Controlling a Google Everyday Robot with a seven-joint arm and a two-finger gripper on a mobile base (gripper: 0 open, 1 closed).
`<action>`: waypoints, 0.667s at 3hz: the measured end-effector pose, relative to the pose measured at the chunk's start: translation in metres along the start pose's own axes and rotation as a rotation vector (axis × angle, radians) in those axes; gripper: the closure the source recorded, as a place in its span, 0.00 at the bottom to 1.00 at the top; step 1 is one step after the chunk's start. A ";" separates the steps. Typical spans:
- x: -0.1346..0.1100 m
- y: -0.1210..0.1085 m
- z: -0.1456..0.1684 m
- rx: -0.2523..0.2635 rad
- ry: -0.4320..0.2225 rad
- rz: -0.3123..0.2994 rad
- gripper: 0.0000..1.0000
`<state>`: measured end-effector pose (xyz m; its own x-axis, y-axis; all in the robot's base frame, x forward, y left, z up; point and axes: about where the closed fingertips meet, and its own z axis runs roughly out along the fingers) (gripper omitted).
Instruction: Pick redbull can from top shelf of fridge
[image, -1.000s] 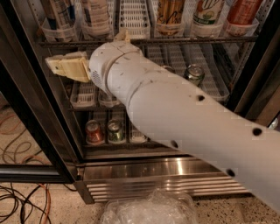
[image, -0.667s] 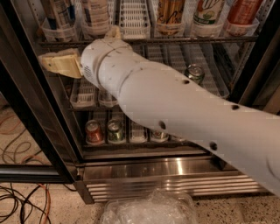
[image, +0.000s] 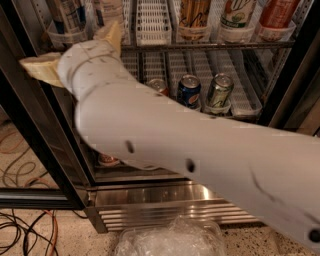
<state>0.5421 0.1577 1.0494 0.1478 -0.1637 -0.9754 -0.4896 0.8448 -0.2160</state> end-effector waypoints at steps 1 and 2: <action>-0.027 0.055 0.014 0.019 -0.016 0.031 0.00; -0.038 0.087 0.026 0.063 -0.001 0.134 0.00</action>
Offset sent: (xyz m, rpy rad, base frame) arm 0.0067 0.0176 0.0436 0.3229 0.0105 -0.5764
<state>0.5161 0.2504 1.0692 0.0852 -0.0468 -0.9953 -0.4497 0.8896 -0.0803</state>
